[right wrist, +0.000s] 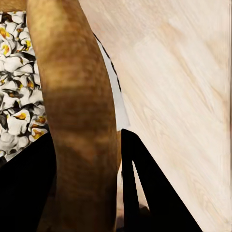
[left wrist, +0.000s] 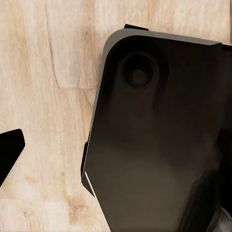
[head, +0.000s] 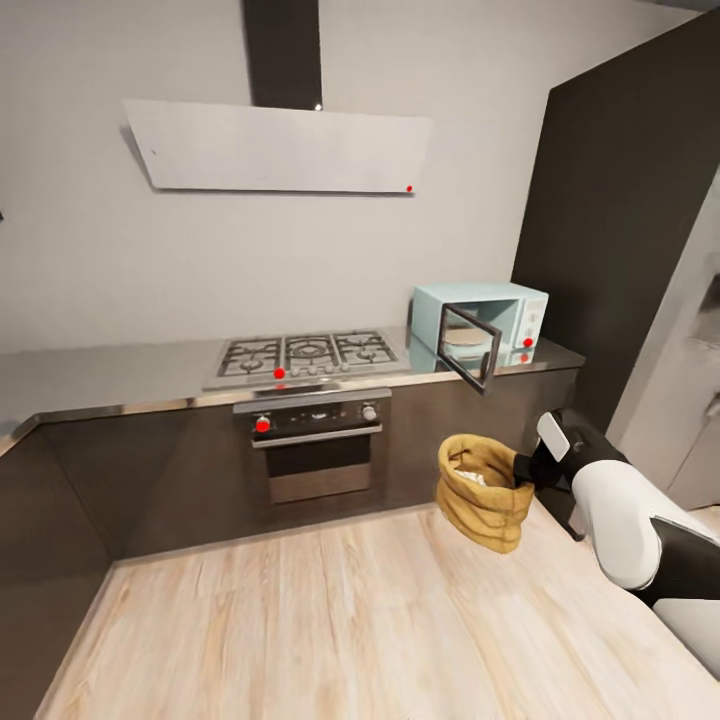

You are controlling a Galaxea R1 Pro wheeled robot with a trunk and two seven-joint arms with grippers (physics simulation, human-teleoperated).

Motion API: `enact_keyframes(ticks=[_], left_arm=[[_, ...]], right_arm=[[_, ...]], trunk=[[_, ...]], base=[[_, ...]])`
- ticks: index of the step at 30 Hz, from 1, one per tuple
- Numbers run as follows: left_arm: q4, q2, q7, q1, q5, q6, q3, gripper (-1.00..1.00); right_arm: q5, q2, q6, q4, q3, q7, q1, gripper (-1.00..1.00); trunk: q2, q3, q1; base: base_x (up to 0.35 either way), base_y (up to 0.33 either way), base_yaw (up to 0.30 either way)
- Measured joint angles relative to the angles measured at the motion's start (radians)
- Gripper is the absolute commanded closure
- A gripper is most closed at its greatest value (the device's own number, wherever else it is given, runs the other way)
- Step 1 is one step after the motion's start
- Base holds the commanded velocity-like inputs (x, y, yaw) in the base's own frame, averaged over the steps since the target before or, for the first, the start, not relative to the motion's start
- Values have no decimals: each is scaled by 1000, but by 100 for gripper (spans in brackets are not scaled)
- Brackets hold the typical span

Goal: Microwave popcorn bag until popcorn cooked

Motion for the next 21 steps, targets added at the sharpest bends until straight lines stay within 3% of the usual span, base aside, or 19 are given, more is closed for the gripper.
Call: enact_keyframes(ticks=[21], left_arm=[[0, -2, 0, 0, -1, 0, -1, -100]], right_arm=[[8, 2, 0, 0, 2, -2, 0, 100]], trunk=[[0, 0, 0]], base=[[0, 0, -298]])
